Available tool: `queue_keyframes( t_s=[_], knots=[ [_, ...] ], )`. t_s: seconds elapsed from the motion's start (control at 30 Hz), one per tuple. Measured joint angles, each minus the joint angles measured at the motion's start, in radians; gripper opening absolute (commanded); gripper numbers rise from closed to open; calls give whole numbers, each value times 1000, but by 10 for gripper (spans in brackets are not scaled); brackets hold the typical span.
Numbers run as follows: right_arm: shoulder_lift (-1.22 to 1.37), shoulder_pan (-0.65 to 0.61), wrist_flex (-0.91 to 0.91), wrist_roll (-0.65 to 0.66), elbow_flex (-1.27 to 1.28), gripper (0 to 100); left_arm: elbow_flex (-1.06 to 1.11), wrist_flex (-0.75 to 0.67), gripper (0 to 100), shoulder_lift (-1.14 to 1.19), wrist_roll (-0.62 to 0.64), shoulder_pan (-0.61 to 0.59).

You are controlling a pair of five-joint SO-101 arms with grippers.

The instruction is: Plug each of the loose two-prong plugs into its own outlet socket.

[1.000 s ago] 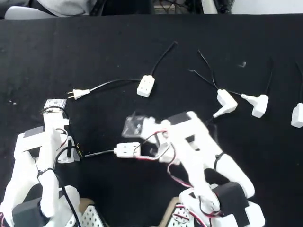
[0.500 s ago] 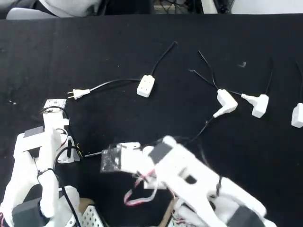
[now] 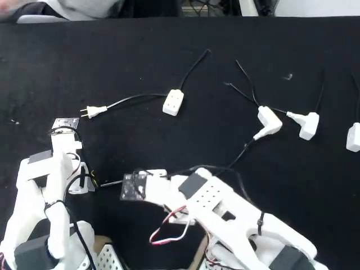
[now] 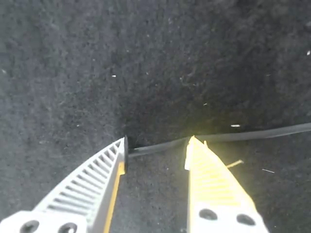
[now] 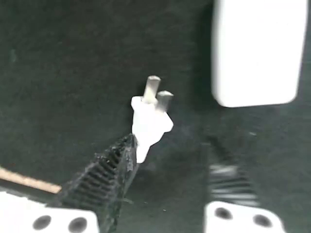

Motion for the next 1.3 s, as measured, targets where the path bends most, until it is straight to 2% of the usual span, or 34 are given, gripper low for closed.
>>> queue_keyframes(
  t_s=[0.23,0.4,0.53,0.7,0.87,1.0,1.3],
  knots=[
    [0,155,-69,48,-35,366,0,0,202,0,0,0],
    [0,198,-43,48,-61,366,0,0,202,0,0,0],
    [-5,167,109,-15,-141,366,0,0,202,0,0,0],
    [-110,43,222,-71,-150,342,0,0,202,0,0,0],
    [-206,31,149,-68,20,320,0,0,202,0,0,0],
    [-209,52,98,-64,57,319,0,0,202,0,0,0],
    [20,52,-3,-87,58,318,0,0,202,0,0,0]
  ],
)
